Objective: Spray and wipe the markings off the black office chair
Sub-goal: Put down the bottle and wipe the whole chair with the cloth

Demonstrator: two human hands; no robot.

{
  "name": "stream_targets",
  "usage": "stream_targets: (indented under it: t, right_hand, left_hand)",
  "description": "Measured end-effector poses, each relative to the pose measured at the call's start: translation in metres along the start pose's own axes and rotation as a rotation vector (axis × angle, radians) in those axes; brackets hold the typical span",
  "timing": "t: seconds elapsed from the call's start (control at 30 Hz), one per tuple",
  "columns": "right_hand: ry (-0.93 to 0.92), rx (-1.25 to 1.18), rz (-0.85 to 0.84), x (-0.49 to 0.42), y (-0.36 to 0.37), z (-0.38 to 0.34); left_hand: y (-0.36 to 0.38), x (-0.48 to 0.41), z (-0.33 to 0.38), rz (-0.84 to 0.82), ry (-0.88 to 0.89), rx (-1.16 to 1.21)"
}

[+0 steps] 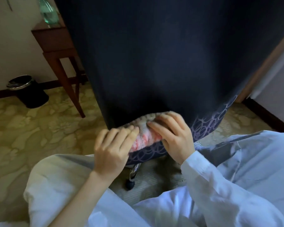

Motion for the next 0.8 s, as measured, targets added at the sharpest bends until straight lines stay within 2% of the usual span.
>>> stream_targets:
  t: [0.13,0.23,0.43,0.63,0.8]
  right_hand:
    - [-0.113,0.019,0.201,-0.075,-0.039,-0.015]
    - [-0.18,0.06,0.294,-0.113,-0.058,-0.022]
    - [-0.186,0.088,0.247,-0.084,-0.029,-0.012]
    - [-0.032,0.084,0.002,-0.013,0.006,0.003]
    - [0.003,0.066,0.027,-0.03,-0.005,0.004]
  left_hand:
    - [-0.036,-0.068,-0.03,0.212,-0.065,-0.101]
    - [-0.05,-0.101,-0.044,0.29,-0.093,-0.146]
    - [-0.02,-0.071,-0.037,0.16,-0.076,-0.037]
    - [0.019,-0.012,-0.018,-0.051,0.052,0.017]
    - [0.011,-0.035,-0.024,-0.029,0.038,0.017]
Point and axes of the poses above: each hand's wrist, its own x-axis away from the middle knuckle, its own y-axis out of the palm, z = x × y, the point moved 3 cm from there along -x, towards the middle knuckle, and after that the axes turned 14 degrees about -x, right-handed, at the moved point
